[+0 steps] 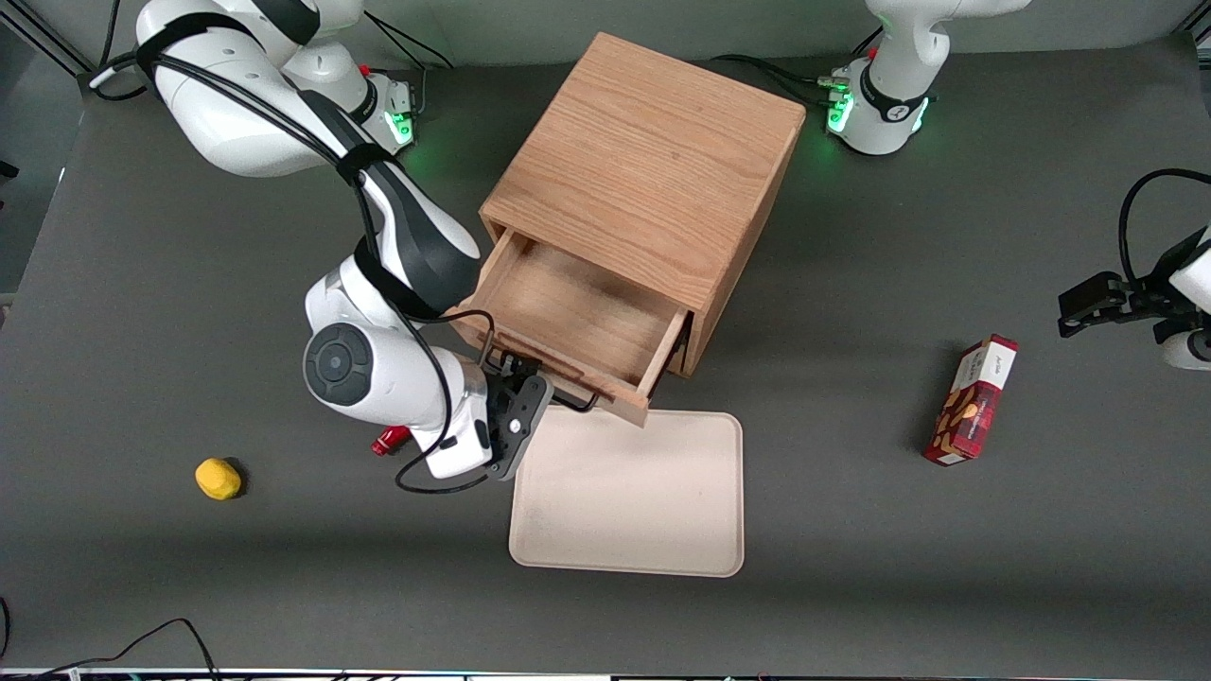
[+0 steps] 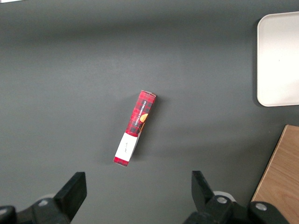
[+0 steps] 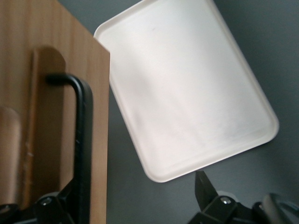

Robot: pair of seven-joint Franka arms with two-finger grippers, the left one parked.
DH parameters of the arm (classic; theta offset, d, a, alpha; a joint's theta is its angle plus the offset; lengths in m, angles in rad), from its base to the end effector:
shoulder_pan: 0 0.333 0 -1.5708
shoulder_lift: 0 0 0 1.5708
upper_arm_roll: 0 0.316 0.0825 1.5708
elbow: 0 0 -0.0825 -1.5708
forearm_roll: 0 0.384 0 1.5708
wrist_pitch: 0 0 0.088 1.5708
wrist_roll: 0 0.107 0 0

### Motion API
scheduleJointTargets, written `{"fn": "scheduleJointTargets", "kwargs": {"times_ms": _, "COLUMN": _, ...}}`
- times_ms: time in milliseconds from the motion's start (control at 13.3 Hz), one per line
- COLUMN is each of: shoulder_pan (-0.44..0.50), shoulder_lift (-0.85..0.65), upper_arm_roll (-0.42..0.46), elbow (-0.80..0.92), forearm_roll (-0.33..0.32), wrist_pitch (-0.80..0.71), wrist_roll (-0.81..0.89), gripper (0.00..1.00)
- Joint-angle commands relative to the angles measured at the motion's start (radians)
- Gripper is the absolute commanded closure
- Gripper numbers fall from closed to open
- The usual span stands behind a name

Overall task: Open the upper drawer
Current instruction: 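Pull the upper drawer outward from the cabinet with the right gripper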

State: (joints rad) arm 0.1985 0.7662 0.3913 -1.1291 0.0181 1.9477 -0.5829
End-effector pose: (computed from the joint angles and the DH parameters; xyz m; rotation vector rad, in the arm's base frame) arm 0.6783 0.3448 0.3853 -2.4715 -1.4350 -0.1493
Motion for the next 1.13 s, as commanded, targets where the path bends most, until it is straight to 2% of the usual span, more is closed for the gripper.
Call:
{"fn": "scheduleJointTargets", "kwargs": {"times_ms": 0, "shoulder_pan": 0.007, "shoulder_lift": 0.025, "upper_arm_roll": -0.015, "elbow": 0.060, "forearm_roll": -0.026, "wrist_pitch": 0.020, "wrist_roll": 0.006, "gripper": 0.00}}
{"fn": "scheduleJointTargets", "kwargs": {"times_ms": 602, "shoulder_pan": -0.001, "shoulder_lift": 0.009, "upper_arm_roll": -0.011, "elbow": 0.072, "forearm_roll": -0.007, "wrist_pitch": 0.007, "wrist_roll": 0.023, "gripper": 0.00}}
{"fn": "scheduleJointTargets", "kwargs": {"times_ms": 828, "shoulder_pan": -0.008, "shoulder_lift": -0.045, "upper_arm_roll": -0.012, "elbow": 0.071, "forearm_roll": 0.080, "wrist_pitch": -0.027, "wrist_roll": 0.055, "gripper": 0.00}}
{"fn": "scheduleJointTargets", "kwargs": {"times_ms": 1054, "shoulder_pan": -0.030, "shoulder_lift": -0.119, "upper_arm_roll": -0.014, "elbow": 0.068, "forearm_roll": 0.089, "wrist_pitch": -0.087, "wrist_roll": 0.128, "gripper": 0.00}}
